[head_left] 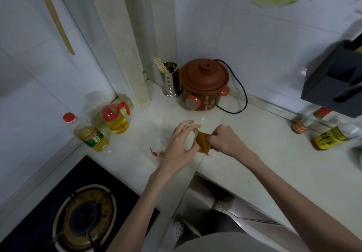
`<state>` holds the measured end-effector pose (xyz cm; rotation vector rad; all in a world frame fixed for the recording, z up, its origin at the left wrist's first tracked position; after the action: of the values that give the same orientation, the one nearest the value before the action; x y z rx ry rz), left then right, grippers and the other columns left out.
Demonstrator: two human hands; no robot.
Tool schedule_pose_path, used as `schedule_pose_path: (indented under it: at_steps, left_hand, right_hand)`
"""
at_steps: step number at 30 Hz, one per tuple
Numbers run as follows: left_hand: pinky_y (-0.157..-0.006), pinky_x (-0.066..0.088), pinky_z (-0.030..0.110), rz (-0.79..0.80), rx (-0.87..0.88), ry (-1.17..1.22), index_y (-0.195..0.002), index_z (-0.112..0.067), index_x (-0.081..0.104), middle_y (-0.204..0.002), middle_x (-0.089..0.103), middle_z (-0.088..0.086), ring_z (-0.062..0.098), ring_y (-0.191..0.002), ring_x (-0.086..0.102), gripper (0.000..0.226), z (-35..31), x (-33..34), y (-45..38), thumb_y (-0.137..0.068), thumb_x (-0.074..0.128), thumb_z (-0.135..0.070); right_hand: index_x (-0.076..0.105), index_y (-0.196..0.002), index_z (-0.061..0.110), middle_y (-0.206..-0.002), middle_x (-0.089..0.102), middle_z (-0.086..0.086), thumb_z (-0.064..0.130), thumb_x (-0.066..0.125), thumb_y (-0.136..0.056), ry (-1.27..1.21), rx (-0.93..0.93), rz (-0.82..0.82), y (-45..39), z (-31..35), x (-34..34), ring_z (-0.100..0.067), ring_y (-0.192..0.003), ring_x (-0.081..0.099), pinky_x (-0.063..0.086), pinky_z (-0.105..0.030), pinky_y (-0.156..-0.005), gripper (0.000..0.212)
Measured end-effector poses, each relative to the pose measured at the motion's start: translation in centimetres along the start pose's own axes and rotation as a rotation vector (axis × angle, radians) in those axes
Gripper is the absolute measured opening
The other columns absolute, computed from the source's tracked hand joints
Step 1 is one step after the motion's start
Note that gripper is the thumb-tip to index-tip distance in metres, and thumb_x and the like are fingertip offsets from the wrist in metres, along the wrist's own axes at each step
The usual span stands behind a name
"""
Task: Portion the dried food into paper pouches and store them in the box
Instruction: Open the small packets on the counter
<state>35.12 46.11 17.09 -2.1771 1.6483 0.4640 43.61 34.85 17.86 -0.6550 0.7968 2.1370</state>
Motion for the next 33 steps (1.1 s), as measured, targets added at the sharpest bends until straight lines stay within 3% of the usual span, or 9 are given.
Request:
schedule_pose_path:
  at_steps: [3, 8, 10, 14, 18, 22, 25, 29, 33]
  left_hand:
    - [-0.109, 0.03, 0.02, 0.087, 0.015, 0.089, -0.135, -0.039, 0.04, -0.142, 0.039, -0.024, -0.006, -0.136, 0.031, 0.054, -0.2, 2.0, 0.1, -0.086, 0.06, -0.032]
    - [-0.097, 0.024, 0.001, 0.169, 0.017, 0.023, -0.145, -0.044, 0.015, -0.14, 0.017, -0.04, -0.022, -0.13, 0.018, 0.101, -1.4, 5.3, 0.3, -0.067, 0.077, -0.058]
    - [-0.105, 0.027, 0.007, 0.089, 0.088, -0.016, -0.147, -0.033, 0.015, -0.149, 0.018, -0.025, -0.009, -0.137, 0.021, 0.112, -2.6, 5.7, -0.1, -0.062, 0.083, -0.055]
    - [-0.107, 0.038, 0.02, -0.12, 0.211, 0.038, -0.138, -0.02, 0.032, -0.144, 0.037, -0.01, 0.011, -0.135, 0.039, 0.089, -4.9, 6.3, -1.5, -0.064, 0.081, -0.03]
    - [-0.078, 0.054, 0.038, -0.099, 0.132, 0.11, -0.117, -0.028, 0.042, -0.105, 0.057, -0.008, 0.016, -0.095, 0.06, 0.059, -5.3, 8.5, -3.6, -0.067, 0.072, -0.02]
    - [-0.069, 0.052, 0.021, -0.064, 0.041, 0.229, -0.113, -0.034, 0.05, -0.092, 0.063, -0.008, 0.012, -0.081, 0.063, 0.047, -5.7, 12.1, -5.2, -0.073, 0.07, -0.017]
    - [-0.068, 0.048, 0.01, -0.139, 0.025, 0.209, -0.107, -0.042, 0.051, -0.092, 0.062, -0.014, 0.004, -0.079, 0.062, 0.049, -6.4, 13.7, -5.9, -0.071, 0.068, -0.012]
    - [-0.069, 0.047, 0.008, -0.117, 0.028, 0.153, -0.103, -0.041, 0.051, -0.092, 0.063, -0.017, 0.003, -0.082, 0.062, 0.046, -8.3, 16.6, -7.6, -0.074, 0.072, -0.011]
    - [-0.067, 0.047, 0.01, -0.066, 0.053, 0.122, -0.098, -0.041, 0.051, -0.088, 0.062, -0.016, 0.003, -0.077, 0.061, 0.05, -10.7, 19.6, -9.0, -0.073, 0.072, -0.004]
  right_hand:
    - [0.042, -0.034, 0.013, -0.034, 0.04, 0.003, 0.014, 0.057, -0.072, -0.033, 0.016, -0.075, 0.3, -1.0, -1.2, -0.012, -0.035, 0.035, 0.027, -0.017, -0.035, 0.04]
    - [0.048, -0.04, 0.008, -0.039, 0.046, -0.002, 0.011, 0.056, -0.073, -0.048, 0.055, -0.105, 0.8, -2.8, -2.5, -0.011, -0.037, 0.039, 0.032, -0.023, -0.042, 0.035]
    - [0.048, -0.039, 0.008, -0.039, 0.047, -0.002, 0.011, 0.055, -0.073, -0.058, 0.042, -0.103, 0.9, -3.0, -3.0, -0.011, -0.037, 0.04, 0.033, -0.023, -0.042, 0.035]
    - [0.04, -0.035, 0.014, -0.033, 0.041, 0.004, 0.015, 0.055, -0.072, -0.093, -0.009, -0.118, 1.1, -3.0, -4.9, -0.008, -0.032, 0.034, 0.028, -0.019, -0.035, 0.04]
    - [0.052, -0.043, 0.014, -0.042, 0.05, 0.0, 0.023, 0.052, -0.077, -0.161, 0.016, -0.005, 1.6, -5.0, -7.5, -0.009, -0.038, 0.041, 0.034, -0.019, -0.04, 0.035]
    - [0.063, -0.062, 0.016, -0.053, 0.054, -0.003, 0.038, 0.047, -0.09, -0.413, 0.065, 0.173, 3.2, -10.1, -9.7, -0.012, -0.048, 0.045, 0.033, -0.021, -0.044, 0.039]
    - [0.065, -0.067, 0.017, -0.056, 0.057, 0.001, 0.031, 0.051, -0.091, -0.307, 0.114, 0.024, 3.9, -16.5, -14.3, -0.013, -0.052, 0.05, 0.035, -0.018, -0.046, 0.031]
    - [0.072, -0.084, 0.014, -0.08, 0.07, -0.002, 0.012, 0.055, -0.084, 0.186, 0.107, -0.157, 4.3, -23.6, -21.4, -0.016, -0.076, 0.064, 0.045, -0.022, -0.066, 0.017]
    - [0.073, -0.09, 0.011, -0.087, 0.072, -0.006, 0.009, 0.06, -0.082, 0.328, 0.008, -0.363, 3.7, -25.6, -30.0, -0.026, -0.084, 0.066, 0.042, -0.025, -0.067, 0.016]
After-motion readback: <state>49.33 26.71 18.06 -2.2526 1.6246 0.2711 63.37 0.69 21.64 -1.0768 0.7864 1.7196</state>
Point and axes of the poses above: each hand's wrist, its own y-axis away from the middle knuckle, its own x-axis out of the palm, z = x × y, the point moved 8 cm from there along -y, towards the middle knuckle
